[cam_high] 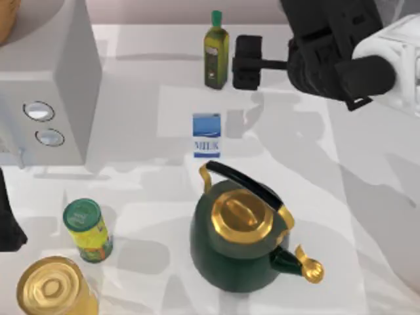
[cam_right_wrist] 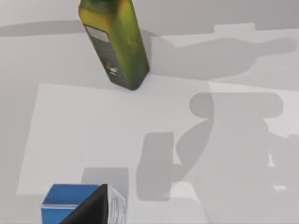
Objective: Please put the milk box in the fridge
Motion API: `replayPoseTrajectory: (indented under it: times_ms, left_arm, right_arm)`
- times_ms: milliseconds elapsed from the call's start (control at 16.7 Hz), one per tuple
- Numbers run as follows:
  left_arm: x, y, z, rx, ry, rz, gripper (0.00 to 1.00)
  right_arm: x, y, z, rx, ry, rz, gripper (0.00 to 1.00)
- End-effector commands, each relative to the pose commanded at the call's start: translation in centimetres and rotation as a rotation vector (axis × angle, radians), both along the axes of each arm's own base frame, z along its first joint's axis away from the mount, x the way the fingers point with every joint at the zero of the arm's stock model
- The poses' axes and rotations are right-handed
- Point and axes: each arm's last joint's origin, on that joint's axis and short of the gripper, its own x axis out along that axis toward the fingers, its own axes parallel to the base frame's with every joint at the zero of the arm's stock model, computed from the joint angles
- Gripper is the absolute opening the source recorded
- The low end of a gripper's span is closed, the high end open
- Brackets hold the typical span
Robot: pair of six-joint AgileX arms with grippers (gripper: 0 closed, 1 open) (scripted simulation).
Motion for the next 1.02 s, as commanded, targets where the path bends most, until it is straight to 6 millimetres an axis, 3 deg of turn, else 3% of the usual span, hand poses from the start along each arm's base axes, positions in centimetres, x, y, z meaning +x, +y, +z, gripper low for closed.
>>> replayPoseTrajectory:
  times_ms: [240, 420, 600, 1020]
  left_arm:
    - [0.0, 0.0, 0.0, 0.0, 0.0, 0.0, 1.0]
    - [0.0, 0.0, 0.0, 0.0, 0.0, 0.0, 1.0]
    - [0.0, 0.0, 0.0, 0.0, 0.0, 0.0, 1.0]
    - [0.0, 0.0, 0.0, 0.0, 0.0, 0.0, 1.0]
  right_arm:
    - [2.6, 7.5, -6.3, -0.078, 0.115, -0.013, 1.0]
    - [2.9, 10.9, -9.9, -0.12, 0.156, -0.029, 1.0]
    - [2.7, 12.3, -11.6, -0.144, 0.174, -0.034, 1.0]
    - [3.3, 12.0, -11.8, -0.142, 0.174, -0.038, 1.0]
